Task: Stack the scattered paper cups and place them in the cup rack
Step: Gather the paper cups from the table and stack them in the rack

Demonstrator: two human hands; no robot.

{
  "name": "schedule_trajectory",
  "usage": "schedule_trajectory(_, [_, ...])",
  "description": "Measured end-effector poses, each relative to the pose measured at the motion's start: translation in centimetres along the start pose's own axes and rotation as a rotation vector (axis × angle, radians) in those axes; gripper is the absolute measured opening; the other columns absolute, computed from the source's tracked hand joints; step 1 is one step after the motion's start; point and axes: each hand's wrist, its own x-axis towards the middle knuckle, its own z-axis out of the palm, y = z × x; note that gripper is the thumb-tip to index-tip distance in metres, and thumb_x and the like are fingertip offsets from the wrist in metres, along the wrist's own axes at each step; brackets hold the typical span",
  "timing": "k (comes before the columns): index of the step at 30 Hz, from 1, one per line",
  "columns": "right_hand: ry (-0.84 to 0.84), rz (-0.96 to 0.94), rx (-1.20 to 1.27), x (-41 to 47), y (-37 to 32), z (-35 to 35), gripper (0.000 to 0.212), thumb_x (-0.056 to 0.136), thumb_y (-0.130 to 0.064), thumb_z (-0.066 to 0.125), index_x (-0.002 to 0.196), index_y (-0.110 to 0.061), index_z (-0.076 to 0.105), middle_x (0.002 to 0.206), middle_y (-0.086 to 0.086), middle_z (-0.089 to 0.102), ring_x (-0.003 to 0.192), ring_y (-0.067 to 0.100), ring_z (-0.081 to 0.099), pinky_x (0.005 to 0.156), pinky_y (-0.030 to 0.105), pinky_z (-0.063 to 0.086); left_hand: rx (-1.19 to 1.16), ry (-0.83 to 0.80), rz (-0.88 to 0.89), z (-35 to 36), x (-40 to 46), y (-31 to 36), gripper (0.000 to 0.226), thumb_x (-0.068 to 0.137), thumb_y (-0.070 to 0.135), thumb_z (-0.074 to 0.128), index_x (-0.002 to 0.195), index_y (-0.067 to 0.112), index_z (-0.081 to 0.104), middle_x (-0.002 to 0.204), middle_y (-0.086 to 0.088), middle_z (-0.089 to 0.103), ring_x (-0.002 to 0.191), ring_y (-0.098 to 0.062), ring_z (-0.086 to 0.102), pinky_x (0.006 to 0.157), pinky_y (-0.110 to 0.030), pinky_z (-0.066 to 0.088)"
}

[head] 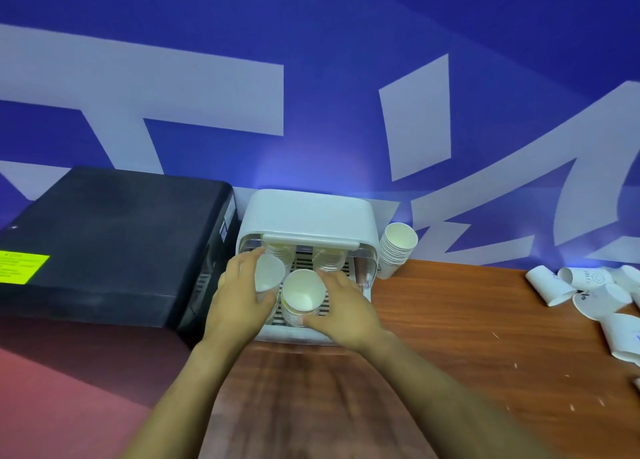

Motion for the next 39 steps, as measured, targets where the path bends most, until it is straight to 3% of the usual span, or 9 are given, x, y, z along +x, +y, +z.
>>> schedule_trajectory(3, [-0.092, 0.039, -0.016, -0.1, 1.0, 0.6, 0.084, 0.077, -0.050, 0.068, 0.146, -0.028, 0.025, 0.145, -0.003, 0.033, 0.133, 0.021, 0.034, 0.106, 0.033, 0.034, 0.070, -0.077, -0.074, 1.0, -0.4, -0.9, 0.071, 0.080, 0.026, 0.065, 0.142, 0.031, 0.030, 0.148, 0.009, 0.032, 0.129, -0.022, 0.040, 0.099, -0.042, 0.042])
schedule_trajectory(7, [-0.143, 0.057, -0.017, -0.3, 1.8, 0.9, 0.087, 0.079, -0.049, 0.066, 0.149, -0.029, 0.017, 0.149, -0.003, 0.029, 0.137, 0.020, 0.030, 0.108, 0.034, 0.032, 0.232, -0.246, -0.160, 2.0, -0.7, -1.9, 0.087, 0.078, 0.036, 0.068, 0.148, 0.034, 0.015, 0.160, 0.001, 0.003, 0.143, -0.028, 0.017, 0.106, -0.050, 0.034])
schedule_trajectory(12, [-0.101, 0.046, 0.001, -0.9, 2.8, -0.6, 0.077, 0.080, -0.044, 0.063, 0.146, -0.028, 0.026, 0.147, -0.001, 0.032, 0.136, 0.019, 0.033, 0.109, 0.037, 0.034, 0.209, -0.192, -0.131, 1.4, -1.2, 0.0, 0.087, 0.082, 0.035, 0.066, 0.150, 0.034, 0.012, 0.160, -0.003, 0.001, 0.146, -0.027, 0.003, 0.113, -0.050, 0.023])
schedule_trajectory(18, [-0.117, 0.108, 0.026, -5.1, 5.6, -2.0, 0.067, 0.084, -0.038, 0.062, 0.144, -0.025, 0.033, 0.143, -0.003, 0.034, 0.126, 0.016, 0.044, 0.106, 0.031, 0.036, 0.067, -0.125, 0.105, 3.0, -4.7, 3.8, 0.077, 0.080, 0.028, 0.067, 0.146, 0.029, 0.025, 0.153, 0.001, 0.024, 0.140, -0.020, 0.019, 0.115, -0.038, 0.023])
schedule_trajectory(28, [-0.022, 0.119, 0.092, -12.7, 11.5, -5.5, 0.058, 0.086, -0.033, 0.064, 0.138, -0.023, 0.042, 0.136, -0.005, 0.039, 0.120, 0.012, 0.047, 0.102, 0.021, 0.033, 0.009, -0.195, 0.123, 7.3, -10.1, 9.9, 0.074, 0.081, 0.026, 0.063, 0.146, 0.030, 0.027, 0.149, 0.003, 0.031, 0.137, -0.019, 0.027, 0.112, -0.033, 0.027])
schedule_trajectory(35, [0.001, 0.159, 0.079, -21.0, 22.1, -10.7, 0.056, 0.086, -0.036, 0.063, 0.138, -0.026, 0.042, 0.137, -0.009, 0.038, 0.128, 0.012, 0.041, 0.102, 0.027, 0.033, 0.015, -0.202, 0.166, 15.2, -14.7, 18.8, 0.075, 0.082, 0.029, 0.066, 0.146, 0.030, 0.027, 0.147, 0.004, 0.032, 0.137, -0.017, 0.029, 0.114, -0.032, 0.025])
schedule_trajectory(37, [0.008, 0.180, 0.085, -23.8, 26.0, -12.4, 0.056, 0.085, -0.037, 0.063, 0.136, -0.027, 0.043, 0.134, -0.008, 0.039, 0.124, 0.013, 0.044, 0.106, 0.033, 0.035, 0.018, -0.223, 0.169, 18.2, -16.5, 21.9, 0.076, 0.082, 0.030, 0.066, 0.146, 0.031, 0.026, 0.148, 0.005, 0.031, 0.136, -0.017, 0.030, 0.114, -0.036, 0.027])
schedule_trajectory(39, [0.007, 0.198, 0.090, -26.5, 29.6, -13.8, 0.055, 0.085, -0.036, 0.063, 0.136, -0.027, 0.044, 0.132, -0.008, 0.039, 0.119, 0.012, 0.047, 0.103, 0.030, 0.037, 0.024, -0.249, 0.181, 21.2, -18.2, 24.7, 0.076, 0.082, 0.032, 0.065, 0.147, 0.031, 0.025, 0.148, 0.005, 0.031, 0.137, -0.018, 0.030, 0.113, -0.037, 0.028])
